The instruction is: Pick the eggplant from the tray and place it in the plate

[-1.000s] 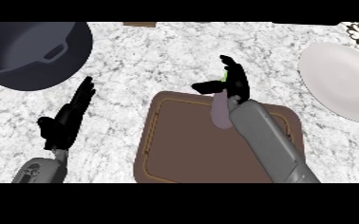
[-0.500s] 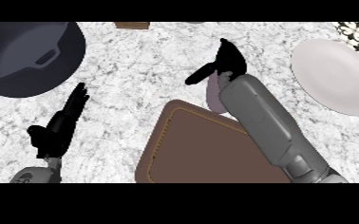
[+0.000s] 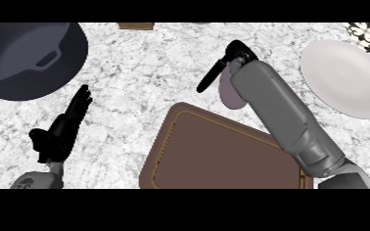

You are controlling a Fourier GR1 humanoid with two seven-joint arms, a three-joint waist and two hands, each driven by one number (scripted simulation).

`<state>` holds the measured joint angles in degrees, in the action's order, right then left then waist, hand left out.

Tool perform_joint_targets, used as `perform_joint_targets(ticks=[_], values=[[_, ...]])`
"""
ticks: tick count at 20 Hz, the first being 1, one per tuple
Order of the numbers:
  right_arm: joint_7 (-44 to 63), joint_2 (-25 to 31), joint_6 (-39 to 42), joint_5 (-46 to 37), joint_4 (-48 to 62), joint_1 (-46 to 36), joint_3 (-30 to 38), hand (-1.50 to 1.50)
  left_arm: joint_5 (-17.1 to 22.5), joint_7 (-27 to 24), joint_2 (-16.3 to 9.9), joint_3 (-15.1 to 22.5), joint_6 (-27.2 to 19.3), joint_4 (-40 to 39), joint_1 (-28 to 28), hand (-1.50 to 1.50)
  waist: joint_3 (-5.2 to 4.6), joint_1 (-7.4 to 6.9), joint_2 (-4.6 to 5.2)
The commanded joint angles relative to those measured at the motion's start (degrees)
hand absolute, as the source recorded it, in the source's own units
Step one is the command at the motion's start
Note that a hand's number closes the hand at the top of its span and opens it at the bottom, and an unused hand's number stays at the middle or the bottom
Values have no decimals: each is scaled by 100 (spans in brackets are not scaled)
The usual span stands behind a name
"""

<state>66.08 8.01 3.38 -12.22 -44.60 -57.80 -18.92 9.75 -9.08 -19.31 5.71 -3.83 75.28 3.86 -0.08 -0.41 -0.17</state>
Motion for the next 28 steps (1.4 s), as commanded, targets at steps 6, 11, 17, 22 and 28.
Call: perform_joint_targets(ticks=[6,11,17,22,28], values=[[1283,-67,1114,457,678,-289,44,-150,-80,-48,112,-32,-77,-49,-18,0,-1,51,-2],[1225,-52,1514,488,1116,-274,-188,-150,-10,160,-43,-153,12,45,96,0,0,51,-3],[1138,80,1881,838,1535,-595,23,-150,-58,40,5,-156,88,-60,94,0,2,38,14],[762,-354,1357,525,1684,-23,-364,-150,-66,-161,-25,-250,205,-231,19,0,2,44,4],[635,-235,1510,427,2041,-30,-414,-150,-25,1,-95,-258,289,278,-261,0,7,-19,-4]])
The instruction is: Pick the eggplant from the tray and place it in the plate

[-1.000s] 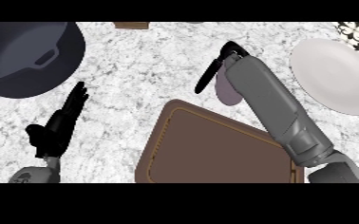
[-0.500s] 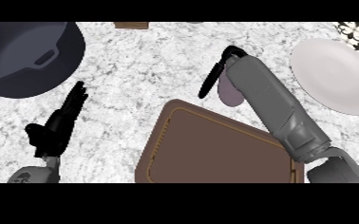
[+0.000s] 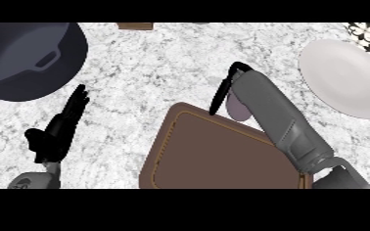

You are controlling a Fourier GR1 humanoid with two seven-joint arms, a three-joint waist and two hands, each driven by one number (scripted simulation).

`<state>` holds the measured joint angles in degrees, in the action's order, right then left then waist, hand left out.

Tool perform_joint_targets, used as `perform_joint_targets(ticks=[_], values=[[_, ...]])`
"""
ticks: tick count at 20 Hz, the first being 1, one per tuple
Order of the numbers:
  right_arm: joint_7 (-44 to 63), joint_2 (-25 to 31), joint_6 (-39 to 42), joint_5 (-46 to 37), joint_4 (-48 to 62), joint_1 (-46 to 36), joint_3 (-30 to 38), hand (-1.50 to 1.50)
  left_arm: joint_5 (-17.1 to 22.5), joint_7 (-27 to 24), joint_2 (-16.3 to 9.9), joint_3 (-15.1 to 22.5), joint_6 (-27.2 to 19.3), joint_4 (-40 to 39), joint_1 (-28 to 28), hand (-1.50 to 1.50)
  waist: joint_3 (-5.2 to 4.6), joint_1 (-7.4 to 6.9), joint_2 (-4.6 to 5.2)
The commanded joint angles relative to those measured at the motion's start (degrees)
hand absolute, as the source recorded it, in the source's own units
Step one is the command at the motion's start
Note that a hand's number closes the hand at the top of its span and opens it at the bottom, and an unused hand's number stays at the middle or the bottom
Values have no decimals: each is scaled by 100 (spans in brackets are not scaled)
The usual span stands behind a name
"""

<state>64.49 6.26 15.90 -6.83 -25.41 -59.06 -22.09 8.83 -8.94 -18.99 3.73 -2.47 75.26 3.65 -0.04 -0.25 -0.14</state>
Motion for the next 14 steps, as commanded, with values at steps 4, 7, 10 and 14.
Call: perform_joint_targets(ticks=[4,7,10,14], values=[[700,148,465,19,-233,290,40,-150,-13,-105,-96,-154,145,57,-148,0,1,50,-12],[486,-35,656,168,-138,254,160,150,-140,204,86,-3,-65,273,-115,0,3,6,2],[389,-189,408,31,-479,581,-9,150,-149,-191,178,-164,52,-534,301,0,-2,89,10],[-63,-139,207,-217,-452,919,-126,150,-154,-131,156,-73,124,81,-295,0,3,-12,14]])
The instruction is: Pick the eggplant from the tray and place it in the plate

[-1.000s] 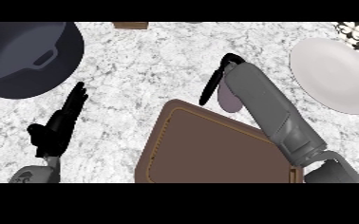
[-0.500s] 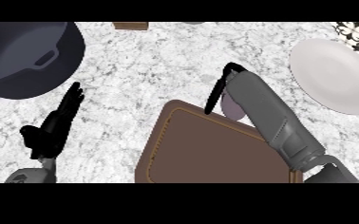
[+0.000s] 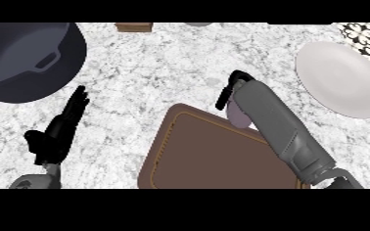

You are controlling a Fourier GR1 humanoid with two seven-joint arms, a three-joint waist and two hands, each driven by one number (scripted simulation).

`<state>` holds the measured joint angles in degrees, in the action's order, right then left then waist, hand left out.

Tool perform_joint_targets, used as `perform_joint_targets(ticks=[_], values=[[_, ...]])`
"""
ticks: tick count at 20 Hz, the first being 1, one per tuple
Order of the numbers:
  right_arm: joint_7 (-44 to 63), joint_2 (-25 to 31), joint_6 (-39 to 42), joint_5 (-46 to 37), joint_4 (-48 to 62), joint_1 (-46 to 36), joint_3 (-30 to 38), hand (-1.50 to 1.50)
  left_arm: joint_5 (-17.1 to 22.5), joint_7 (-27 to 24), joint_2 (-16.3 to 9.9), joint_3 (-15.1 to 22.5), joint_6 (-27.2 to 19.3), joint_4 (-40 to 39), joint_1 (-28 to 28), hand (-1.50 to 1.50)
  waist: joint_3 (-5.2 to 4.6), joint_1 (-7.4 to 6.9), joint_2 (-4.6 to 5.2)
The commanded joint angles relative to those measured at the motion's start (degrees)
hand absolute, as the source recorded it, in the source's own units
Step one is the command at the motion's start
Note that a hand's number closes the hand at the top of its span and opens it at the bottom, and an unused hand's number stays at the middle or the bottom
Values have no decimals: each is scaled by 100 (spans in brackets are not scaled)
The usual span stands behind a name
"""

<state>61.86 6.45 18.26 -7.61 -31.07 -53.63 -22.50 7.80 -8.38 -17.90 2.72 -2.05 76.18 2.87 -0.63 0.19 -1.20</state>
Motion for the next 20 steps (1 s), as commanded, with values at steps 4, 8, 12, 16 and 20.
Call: perform_joint_targets(ticks=[4,8,12,16,20], values=[[-1345,1353,-170,-762,-799,1369,-544,150,62,115,-56,-162,-66,285,-283,0,76,338,-13],[-2654,3098,-697,-812,-1083,1164,121,150,74,55,-103,-395,-237,2,-481,0,119,1069,-172],[-4261,4221,-1390,-1020,-1314,1742,372,150,156,1,-118,-526,-272,68,-610,0,142,1075,-81],[-5973,5092,-1826,-611,-1332,2463,1052,150,215,-216,-160,-598,-158,75,-825,0,124,1001,-40],[-7639,5653,-2306,-186,-995,3263,1761,150,141,-113,-112,-460,-175,264,-624,0,117,770,33]])
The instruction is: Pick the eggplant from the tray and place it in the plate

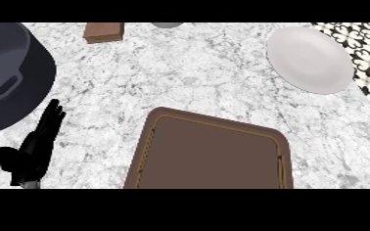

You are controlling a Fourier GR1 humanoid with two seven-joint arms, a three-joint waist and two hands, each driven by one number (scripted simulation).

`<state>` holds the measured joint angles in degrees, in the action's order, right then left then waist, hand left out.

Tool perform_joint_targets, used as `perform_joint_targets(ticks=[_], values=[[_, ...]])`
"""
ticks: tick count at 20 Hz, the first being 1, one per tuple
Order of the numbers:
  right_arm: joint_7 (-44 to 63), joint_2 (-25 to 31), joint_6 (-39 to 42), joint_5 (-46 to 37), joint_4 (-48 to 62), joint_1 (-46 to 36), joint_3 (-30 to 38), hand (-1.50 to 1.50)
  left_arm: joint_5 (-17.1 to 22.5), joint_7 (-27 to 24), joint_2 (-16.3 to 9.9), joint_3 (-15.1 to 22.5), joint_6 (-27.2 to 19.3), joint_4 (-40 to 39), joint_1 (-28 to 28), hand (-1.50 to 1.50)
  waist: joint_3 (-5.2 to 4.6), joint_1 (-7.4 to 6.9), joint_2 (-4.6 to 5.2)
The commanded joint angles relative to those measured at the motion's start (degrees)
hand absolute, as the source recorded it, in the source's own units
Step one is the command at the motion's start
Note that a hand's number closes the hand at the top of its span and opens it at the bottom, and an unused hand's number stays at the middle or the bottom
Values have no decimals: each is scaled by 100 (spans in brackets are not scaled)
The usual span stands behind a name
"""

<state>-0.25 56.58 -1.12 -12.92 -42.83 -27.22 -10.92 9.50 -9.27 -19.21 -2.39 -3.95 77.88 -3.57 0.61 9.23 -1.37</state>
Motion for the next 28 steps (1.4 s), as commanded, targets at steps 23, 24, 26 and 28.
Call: perform_joint_targets(ticks=[23,24,26,28], values=[[-3321,656,-330,691,1138,346,1911,150,-459,552,340,470,317,357,585,0,-57,-1027,142],[-3574,600,-300,651,1274,332,1949,150,-386,598,213,302,404,301,673,0,-56,-1011,147],[-3121,317,-242,559,1168,32,1782,150,-532,240,395,377,324,1,646,0,-59,-1021,154],[-3068,247,-256,381,1211,-287,1692,150,-722,366,628,447,69,-346,1230,0,-59,-998,165]])
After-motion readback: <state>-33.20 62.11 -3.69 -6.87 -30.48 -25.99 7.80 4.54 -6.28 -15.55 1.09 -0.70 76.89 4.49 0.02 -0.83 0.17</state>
